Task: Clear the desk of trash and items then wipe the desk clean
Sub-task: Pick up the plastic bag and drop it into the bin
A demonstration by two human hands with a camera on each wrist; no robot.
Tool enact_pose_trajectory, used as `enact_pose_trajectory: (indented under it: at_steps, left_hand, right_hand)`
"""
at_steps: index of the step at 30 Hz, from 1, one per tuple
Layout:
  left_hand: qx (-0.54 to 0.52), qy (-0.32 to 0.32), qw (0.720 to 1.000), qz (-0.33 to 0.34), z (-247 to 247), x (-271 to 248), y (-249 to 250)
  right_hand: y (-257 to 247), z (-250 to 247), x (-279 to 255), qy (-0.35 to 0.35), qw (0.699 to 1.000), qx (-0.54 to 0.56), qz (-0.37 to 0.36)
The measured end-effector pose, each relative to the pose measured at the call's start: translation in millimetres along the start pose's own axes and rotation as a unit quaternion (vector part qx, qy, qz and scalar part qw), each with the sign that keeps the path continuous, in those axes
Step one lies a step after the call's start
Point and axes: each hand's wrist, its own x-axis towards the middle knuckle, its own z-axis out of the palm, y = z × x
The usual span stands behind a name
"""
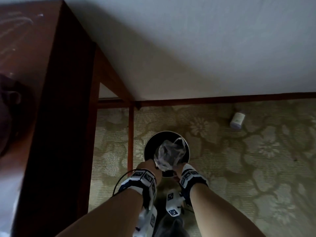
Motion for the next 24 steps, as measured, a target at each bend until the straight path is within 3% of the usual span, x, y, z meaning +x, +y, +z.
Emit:
enact_pose_trajectory:
  at_steps: [5,14,20,24]
  left_hand:
    - [-0.007,-0.005,1.0,-0.01,-5,-18,2]
    - [-0.041,0.06,0.997,0.005,-96,-155,61]
    - [-0.11,0.145,0.981,0.07,-178,-245,62]
    - [-0.166,0.22,0.957,0.088,-224,-297,18]
  right_hand:
    - [-5,-9,-47,0.026,0.995,-0.071,-0.067]
    - [-81,-52,-224,0.06,0.985,-0.05,-0.155]
    - [-178,-50,-331,0.117,0.944,-0.07,-0.302]
    - [-222,-4,-380,0.092,0.908,-0.073,-0.401]
